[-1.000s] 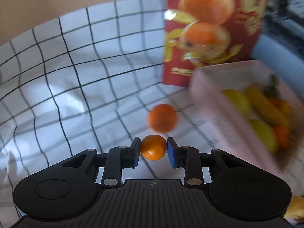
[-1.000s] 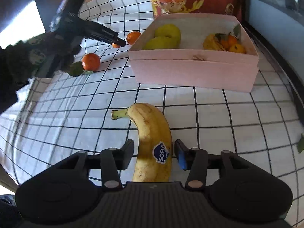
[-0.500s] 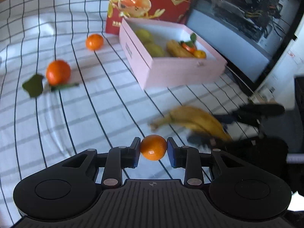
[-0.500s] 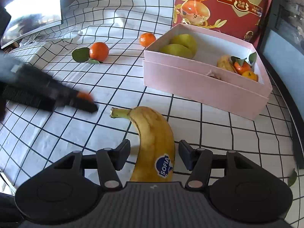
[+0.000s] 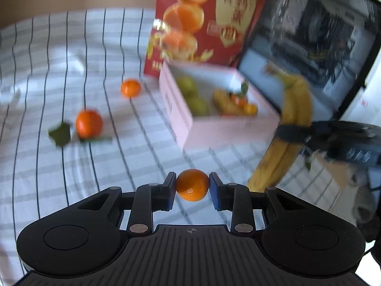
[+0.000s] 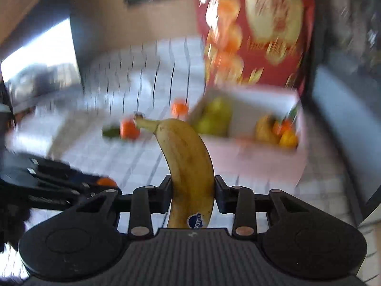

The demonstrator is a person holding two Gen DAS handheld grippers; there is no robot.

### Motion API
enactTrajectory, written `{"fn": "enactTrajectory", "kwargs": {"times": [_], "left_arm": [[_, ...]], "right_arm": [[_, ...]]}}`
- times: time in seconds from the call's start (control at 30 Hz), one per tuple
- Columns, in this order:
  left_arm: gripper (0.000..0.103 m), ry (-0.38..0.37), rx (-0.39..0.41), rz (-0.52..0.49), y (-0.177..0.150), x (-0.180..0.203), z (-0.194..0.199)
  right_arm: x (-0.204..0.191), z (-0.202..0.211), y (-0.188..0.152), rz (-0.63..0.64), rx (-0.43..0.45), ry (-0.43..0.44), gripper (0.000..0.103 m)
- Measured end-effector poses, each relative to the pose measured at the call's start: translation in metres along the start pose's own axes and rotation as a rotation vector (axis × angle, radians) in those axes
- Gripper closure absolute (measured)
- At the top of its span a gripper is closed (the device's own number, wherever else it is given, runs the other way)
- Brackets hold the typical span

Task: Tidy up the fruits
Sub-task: 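Carry the banana over the pink box with the right tool while the left tool holds the mandarin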

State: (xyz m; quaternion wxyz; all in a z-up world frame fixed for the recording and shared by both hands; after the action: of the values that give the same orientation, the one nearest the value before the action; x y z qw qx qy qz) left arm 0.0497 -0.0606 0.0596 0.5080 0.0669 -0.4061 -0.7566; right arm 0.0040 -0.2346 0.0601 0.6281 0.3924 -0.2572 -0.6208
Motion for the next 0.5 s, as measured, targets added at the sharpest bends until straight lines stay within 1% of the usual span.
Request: {"fn": "enactTrajectory", "kwargs": {"times": [0.1, 0.2, 0.27, 0.37, 0.5], "left_arm": [[0.069, -0.013, 0.036, -0.012, 0.019, 0.005, -0.001], [0.069, -0.038, 0.050, -0.016, 0.026, 0.010, -0.003], [0.069, -0.050, 0.042, -0.018, 0.026, 0.011, -0.007], [0.069, -0.059, 0.026, 0.002, 0.021, 0.006, -0.010], [0.069, -0.061, 0.008, 0.019, 0.016, -0.006, -0.010]], "right_arm": [[0.017, 0.017, 0.039, -0.038, 0.093, -0.025, 0.067], [0.034, 0.019, 0.078, -0.062, 0.141, -0.046, 0.067], [0.045, 0.010, 0.100, -0.070, 0.153, -0.066, 0.067], [0.061, -0.017, 0.121, -0.114, 0.110, -0.069, 0.067], [0.072, -0.069, 0.129, -0.138, 0.001, -0.063, 0.067]]}}
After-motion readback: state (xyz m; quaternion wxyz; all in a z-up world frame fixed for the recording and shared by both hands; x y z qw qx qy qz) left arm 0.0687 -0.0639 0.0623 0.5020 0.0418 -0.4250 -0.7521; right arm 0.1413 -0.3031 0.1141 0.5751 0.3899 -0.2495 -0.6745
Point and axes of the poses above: each gripper's, at about its wrist camera, not at the fingertips, and z roughly against the way its jaws point, x to its right, y to its top, the point moved 4 cm from there along -z, roughly the way its jaws point, and after that the axes turned 7 degrees about -y, right-handed, at the moved point
